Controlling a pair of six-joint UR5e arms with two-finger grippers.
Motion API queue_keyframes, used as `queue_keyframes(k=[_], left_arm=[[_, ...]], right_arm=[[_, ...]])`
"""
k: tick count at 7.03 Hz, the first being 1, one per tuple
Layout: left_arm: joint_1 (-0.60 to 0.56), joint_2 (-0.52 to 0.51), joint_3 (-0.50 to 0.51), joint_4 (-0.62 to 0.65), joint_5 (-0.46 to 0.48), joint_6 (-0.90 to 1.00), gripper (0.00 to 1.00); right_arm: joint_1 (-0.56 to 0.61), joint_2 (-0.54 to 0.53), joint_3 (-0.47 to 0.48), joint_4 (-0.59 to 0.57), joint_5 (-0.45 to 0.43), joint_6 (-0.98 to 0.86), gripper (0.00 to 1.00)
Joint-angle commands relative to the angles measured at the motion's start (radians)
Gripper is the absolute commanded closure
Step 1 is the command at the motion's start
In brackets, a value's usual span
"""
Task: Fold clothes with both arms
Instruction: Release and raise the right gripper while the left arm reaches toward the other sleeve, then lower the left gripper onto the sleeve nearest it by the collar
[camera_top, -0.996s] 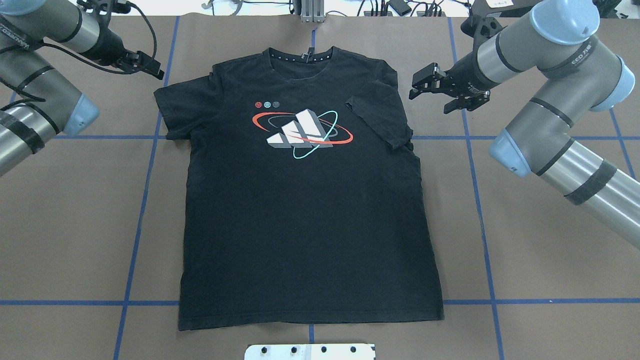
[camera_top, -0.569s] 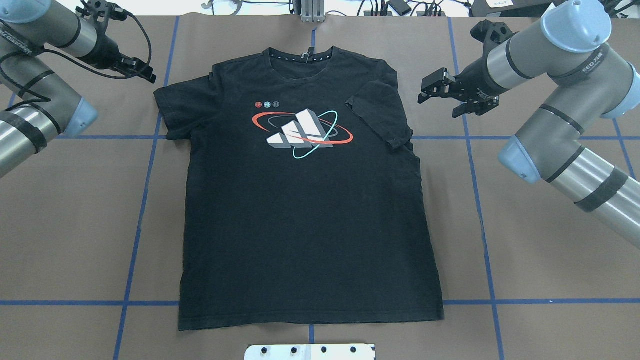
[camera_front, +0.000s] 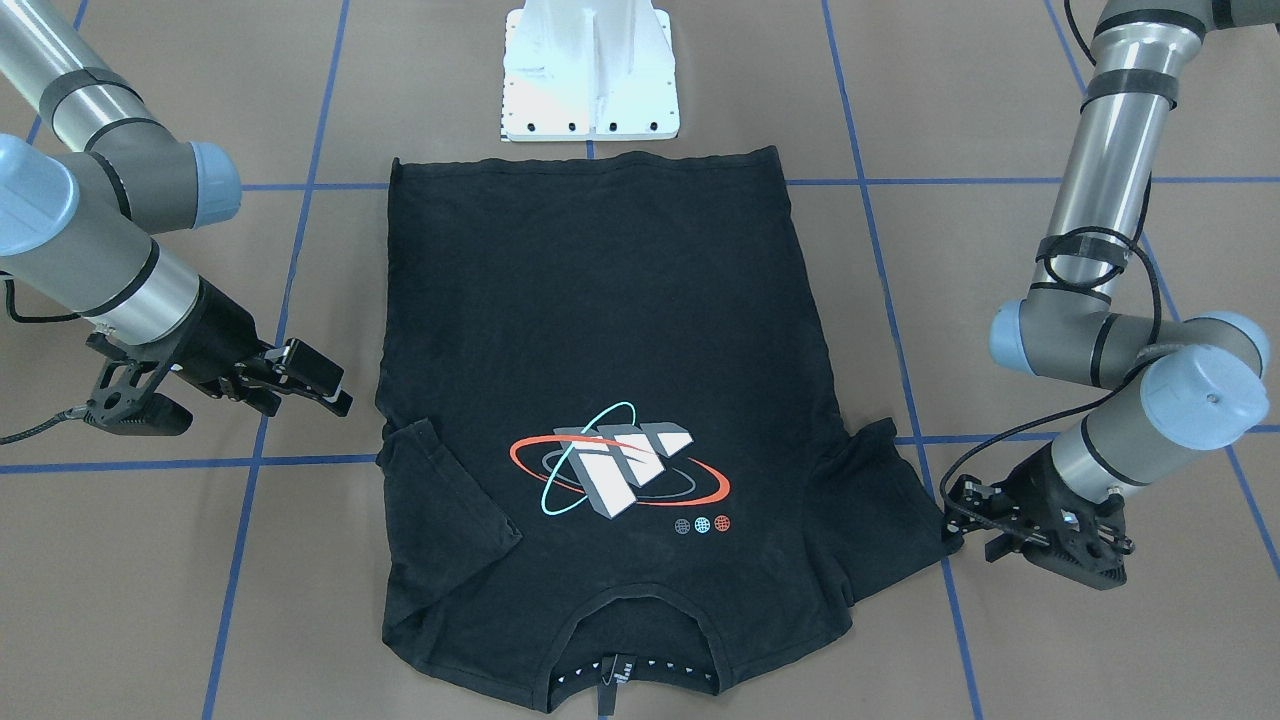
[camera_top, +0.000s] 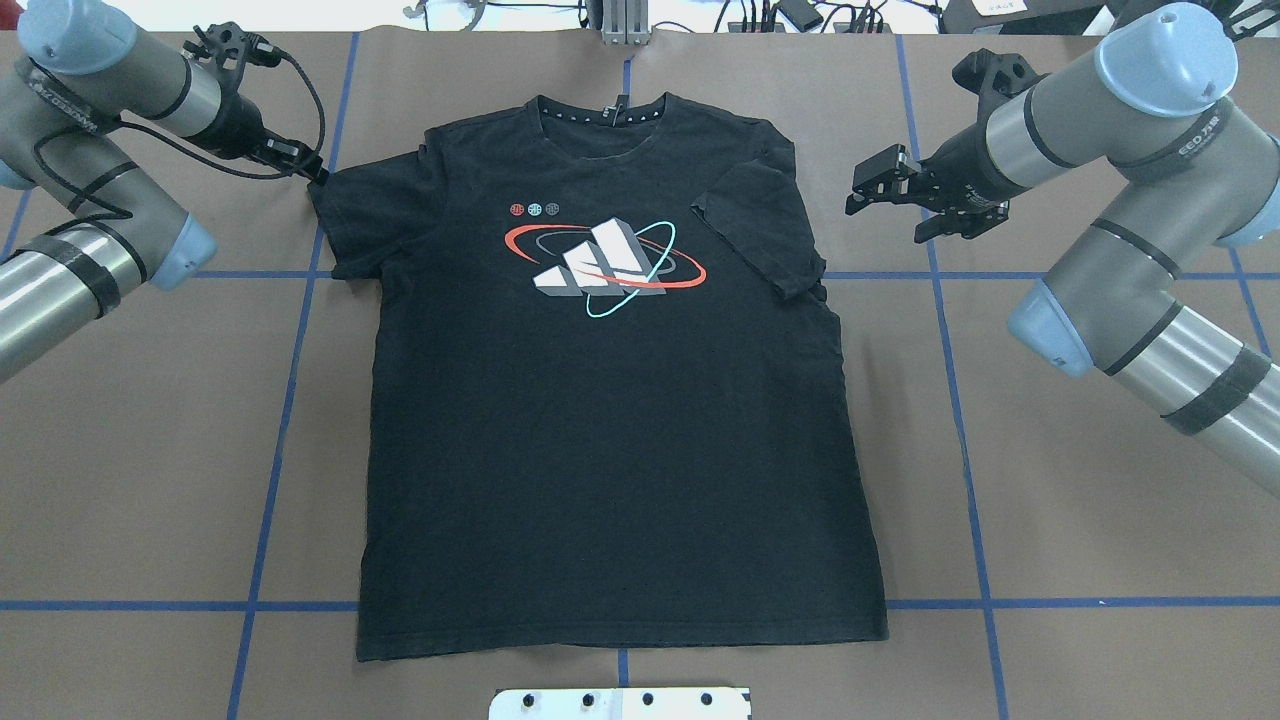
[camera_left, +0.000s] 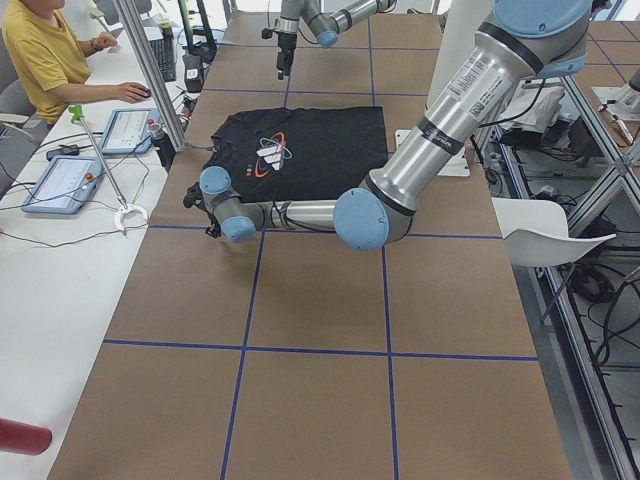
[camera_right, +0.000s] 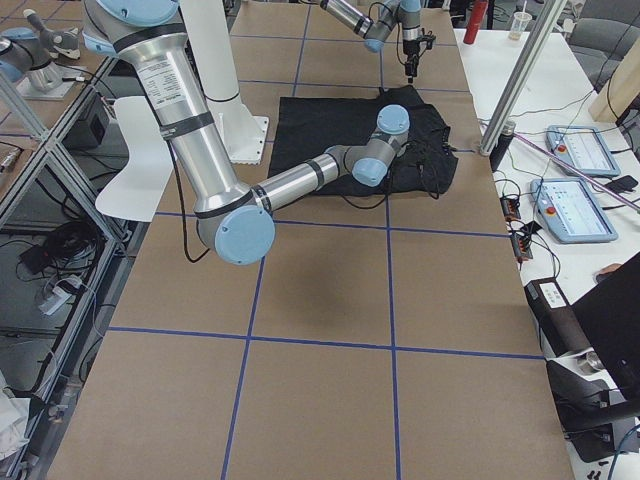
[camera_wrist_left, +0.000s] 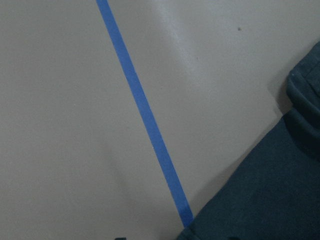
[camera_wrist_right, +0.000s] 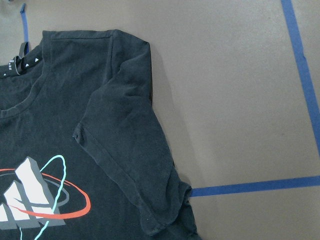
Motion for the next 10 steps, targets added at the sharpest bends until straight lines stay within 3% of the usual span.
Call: queue_keyframes(k=[1,3,7,8,9,10], left_arm=[[0.008,0.000,0.003,-0.001,-0.001,0.000,0.43],[0.009,0.000,0.003,-0.002,0.001,0.000,0.44],[0.011,-0.003,0.026,-0.010,0.001,0.003,0.61],[0.011,-0.004,0.026,-0.012,0.001,0.003,0.94],[0.011,-0.003,0.026,-0.016,0.001,0.006,1.00],[0.009,-0.003,0.023,-0.018,-0.001,0.012,1.00]], right_arm=[[0.000,-0.003,0.003,0.000,0.000,0.000,0.00],[0.000,-0.003,0.003,0.000,0.000,0.000,0.00],[-0.002,-0.003,0.001,0.000,-0.018,-0.002,0.00],[-0.003,-0.003,0.001,0.000,-0.018,-0.002,0.00],[-0.003,-0.003,0.001,0.000,-0.018,-0.002,0.00],[-0.003,-0.003,0.000,0.000,-0.018,-0.002,0.00]])
